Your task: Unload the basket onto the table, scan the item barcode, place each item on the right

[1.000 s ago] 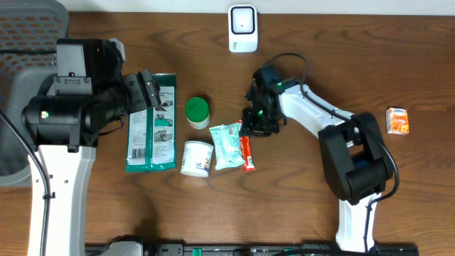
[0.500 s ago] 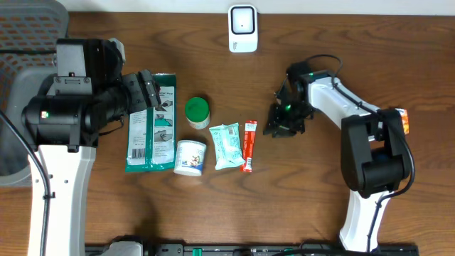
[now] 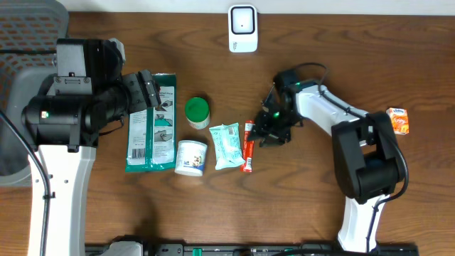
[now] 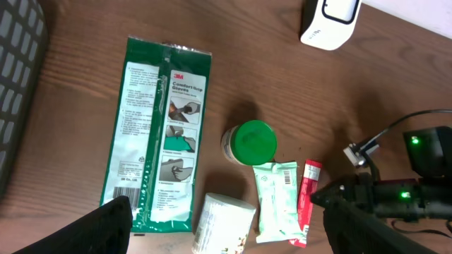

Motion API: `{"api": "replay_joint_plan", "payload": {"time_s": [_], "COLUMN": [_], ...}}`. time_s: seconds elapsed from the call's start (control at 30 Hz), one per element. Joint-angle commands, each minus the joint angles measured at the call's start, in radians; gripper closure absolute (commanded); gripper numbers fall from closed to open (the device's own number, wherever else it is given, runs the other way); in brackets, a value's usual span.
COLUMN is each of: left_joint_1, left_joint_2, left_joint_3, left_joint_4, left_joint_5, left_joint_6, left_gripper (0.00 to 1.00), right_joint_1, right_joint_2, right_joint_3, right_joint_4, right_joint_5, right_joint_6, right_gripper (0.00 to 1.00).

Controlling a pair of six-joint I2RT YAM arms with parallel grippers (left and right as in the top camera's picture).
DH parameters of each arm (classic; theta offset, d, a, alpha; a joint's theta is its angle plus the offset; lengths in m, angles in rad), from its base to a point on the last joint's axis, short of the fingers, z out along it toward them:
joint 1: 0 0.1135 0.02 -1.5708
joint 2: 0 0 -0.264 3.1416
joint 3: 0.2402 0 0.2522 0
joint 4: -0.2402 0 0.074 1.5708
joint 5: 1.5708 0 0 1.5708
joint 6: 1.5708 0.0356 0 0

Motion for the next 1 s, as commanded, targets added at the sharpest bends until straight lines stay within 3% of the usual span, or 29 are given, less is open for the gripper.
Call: {"api": "replay_joint_plan", "payload": {"time_s": [0.0, 0.23, 0.97], "left_joint_1": [-0.002, -0.002, -0.002], "left_joint_2": [-0.004, -0.004, -0.004], "left_joint_3": [-0.003, -0.003, -0.003], "left_joint_4": [-0.003, -0.003, -0.003], "left_joint_5": [-0.006, -0.006, -0.006], "left_joint_6": [-0.002, -0.002, -0.002], "left_gripper": [0.14, 0.14, 0.14], "right_joint_1": [0.05, 0.101, 0.129], "right_joint_2": [0.069, 0.069, 0.069], "right_joint_3": [-0.051, -0.085, -0.126], "right_joint_4": [0.023, 0.045, 0.08], "right_joint_5": [0.171, 0.294, 0.304], "right_joint_6": [0.081, 0.22, 0.316], "right_gripper": [0.52, 0.6, 0.8]}}
